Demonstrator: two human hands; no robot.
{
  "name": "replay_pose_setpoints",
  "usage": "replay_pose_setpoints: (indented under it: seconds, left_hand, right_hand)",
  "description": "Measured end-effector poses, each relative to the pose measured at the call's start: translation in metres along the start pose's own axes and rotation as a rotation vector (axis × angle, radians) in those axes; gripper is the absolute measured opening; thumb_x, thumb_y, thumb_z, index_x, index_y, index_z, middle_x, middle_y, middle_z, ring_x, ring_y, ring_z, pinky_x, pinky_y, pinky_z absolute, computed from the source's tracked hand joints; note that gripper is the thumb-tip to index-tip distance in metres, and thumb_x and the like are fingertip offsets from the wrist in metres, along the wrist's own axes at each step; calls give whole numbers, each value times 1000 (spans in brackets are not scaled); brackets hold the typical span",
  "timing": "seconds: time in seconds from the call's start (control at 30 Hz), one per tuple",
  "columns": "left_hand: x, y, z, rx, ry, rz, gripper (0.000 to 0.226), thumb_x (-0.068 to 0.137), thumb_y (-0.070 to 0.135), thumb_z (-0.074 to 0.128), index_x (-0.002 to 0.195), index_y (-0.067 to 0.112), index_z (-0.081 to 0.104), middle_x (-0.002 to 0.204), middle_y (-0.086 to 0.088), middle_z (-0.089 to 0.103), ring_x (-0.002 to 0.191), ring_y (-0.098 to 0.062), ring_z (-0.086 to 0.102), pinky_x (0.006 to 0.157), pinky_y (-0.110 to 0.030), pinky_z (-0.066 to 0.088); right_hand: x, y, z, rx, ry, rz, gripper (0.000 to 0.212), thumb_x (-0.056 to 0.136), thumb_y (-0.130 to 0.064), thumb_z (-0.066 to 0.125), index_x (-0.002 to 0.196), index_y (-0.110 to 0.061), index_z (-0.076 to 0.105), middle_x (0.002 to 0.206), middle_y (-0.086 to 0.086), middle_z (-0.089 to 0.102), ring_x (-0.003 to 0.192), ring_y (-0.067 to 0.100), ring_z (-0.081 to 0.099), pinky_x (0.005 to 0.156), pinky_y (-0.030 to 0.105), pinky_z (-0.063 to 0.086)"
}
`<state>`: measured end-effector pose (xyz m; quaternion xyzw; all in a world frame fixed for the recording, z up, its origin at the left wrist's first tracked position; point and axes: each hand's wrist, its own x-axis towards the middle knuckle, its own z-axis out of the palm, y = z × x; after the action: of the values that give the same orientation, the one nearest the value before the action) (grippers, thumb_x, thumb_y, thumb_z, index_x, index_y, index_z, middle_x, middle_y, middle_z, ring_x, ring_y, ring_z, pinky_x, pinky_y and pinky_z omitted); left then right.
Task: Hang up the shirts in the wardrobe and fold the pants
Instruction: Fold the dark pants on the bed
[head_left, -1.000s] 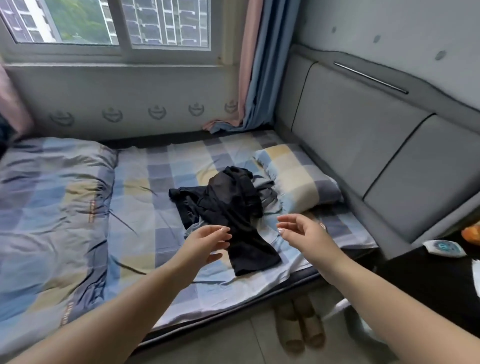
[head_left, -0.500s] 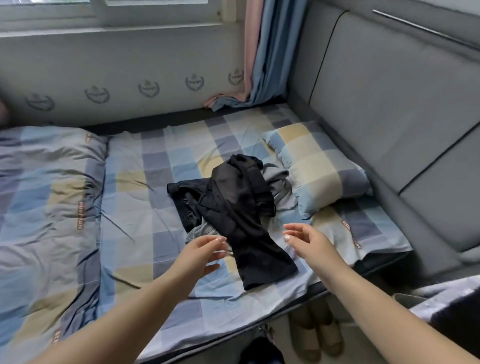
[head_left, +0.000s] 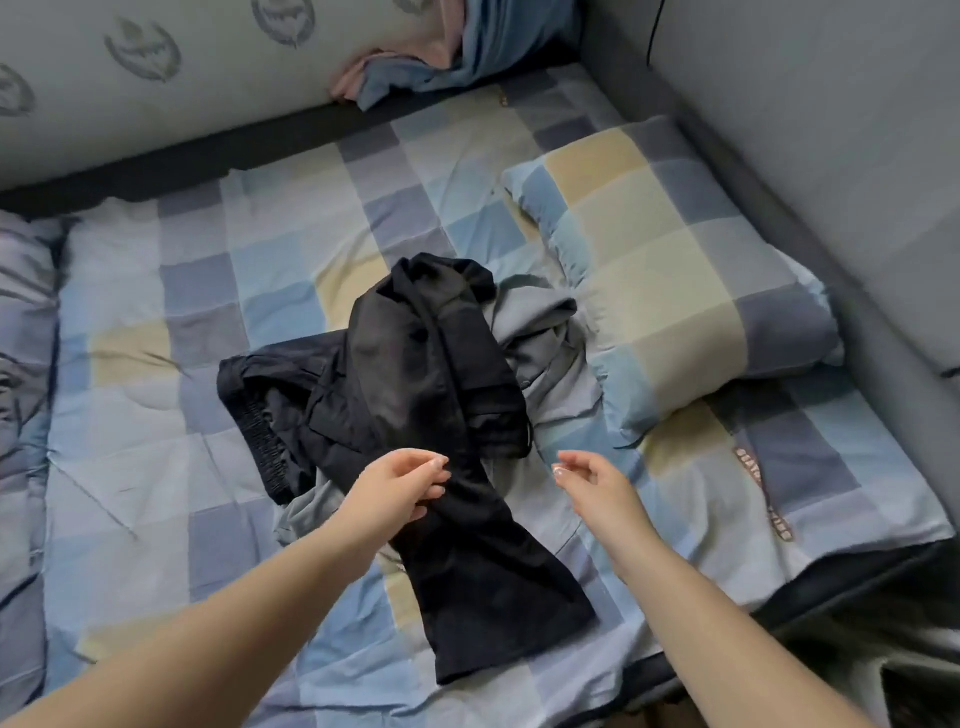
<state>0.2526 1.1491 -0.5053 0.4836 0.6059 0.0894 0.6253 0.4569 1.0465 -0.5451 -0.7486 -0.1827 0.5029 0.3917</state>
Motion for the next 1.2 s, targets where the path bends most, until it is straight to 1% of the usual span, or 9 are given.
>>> replay_pose_setpoints:
  seconds: [0.17, 0.33, 0.4, 0.53, 0.7, 0.87, 1.0, 1.1, 1.2]
  left_hand:
    - [93, -21, 32, 352, -4, 109, 7, 91, 31, 60, 92, 36, 66, 89, 15, 71, 87, 3, 64, 75, -15, 48]
    - [145, -58, 64, 612, -49, 192, 41, 89, 30, 62, 128, 35, 51, 118, 20, 55, 110, 2, 54, 95, -17, 41]
    - [158, -71, 73, 630, -39, 244, 55, 88, 26, 64, 139, 32, 43, 124, 20, 46, 120, 1, 46, 102, -21, 39]
    - [167, -82, 79, 633, -23, 321, 70, 86, 21, 67, 145, 33, 33, 137, 18, 39, 132, -2, 34, 109, -31, 37]
    - [155, -64, 71, 667, -15, 399, 79, 79, 23, 73, 146, 32, 31, 150, 11, 30, 140, -6, 24, 115, -25, 24]
    - [116, -23, 40, 647, 123, 546, 69, 78, 17, 69, 139, 35, 41, 134, 16, 47, 125, -1, 43, 105, -25, 38]
    - [75, 23, -5, 489, 241, 616, 47, 83, 13, 63, 119, 42, 56, 107, 24, 62, 103, 3, 57, 91, -28, 48]
    - [37, 61, -48, 269, 270, 617, 40, 85, 7, 60, 100, 44, 63, 91, 14, 71, 86, -9, 67, 81, -31, 53]
    - [-2, 103, -88, 138, 323, 692, 36, 87, 7, 61, 88, 43, 65, 84, 12, 72, 80, -7, 69, 74, -26, 52]
  right_hand:
    - [96, 42, 15, -31, -55, 42, 27, 90, -22, 61, 117, -26, 57, 114, -10, 61, 101, 1, 56, 72, 9, 39]
    - [163, 86, 38, -39, -106, 92, 59, 90, -21, 62, 143, -21, 37, 143, -2, 44, 127, 11, 46, 99, 25, 39]
    - [181, 97, 48, 73, -145, 91, 64, 90, -17, 61, 146, -18, 31, 142, -2, 44, 126, 10, 47, 98, 20, 39]
    - [189, 101, 61, 142, -147, 37, 38, 87, -13, 64, 124, -20, 57, 112, -5, 67, 103, 7, 63, 74, 10, 47]
    - [158, 67, 61, 42, -163, -54, 7, 84, -24, 65, 87, -22, 70, 89, -1, 73, 92, 19, 67, 84, 32, 53]
    - [106, -1, 66, 48, -196, -229, 6, 84, -22, 66, 89, -21, 68, 98, 4, 70, 96, 18, 65, 90, 38, 52]
    - [56, -71, 82, -23, -225, -438, 18, 86, -19, 67, 101, -27, 64, 113, 1, 59, 106, 7, 57, 99, 27, 43]
    - [12, -115, 104, -161, -287, -613, 54, 83, -25, 72, 132, -18, 52, 128, -3, 48, 122, 2, 45, 107, 16, 32]
    - [-25, -154, 127, -180, -186, -728, 67, 79, -22, 74, 138, -17, 44, 132, -1, 45, 128, 8, 41, 111, 25, 31]
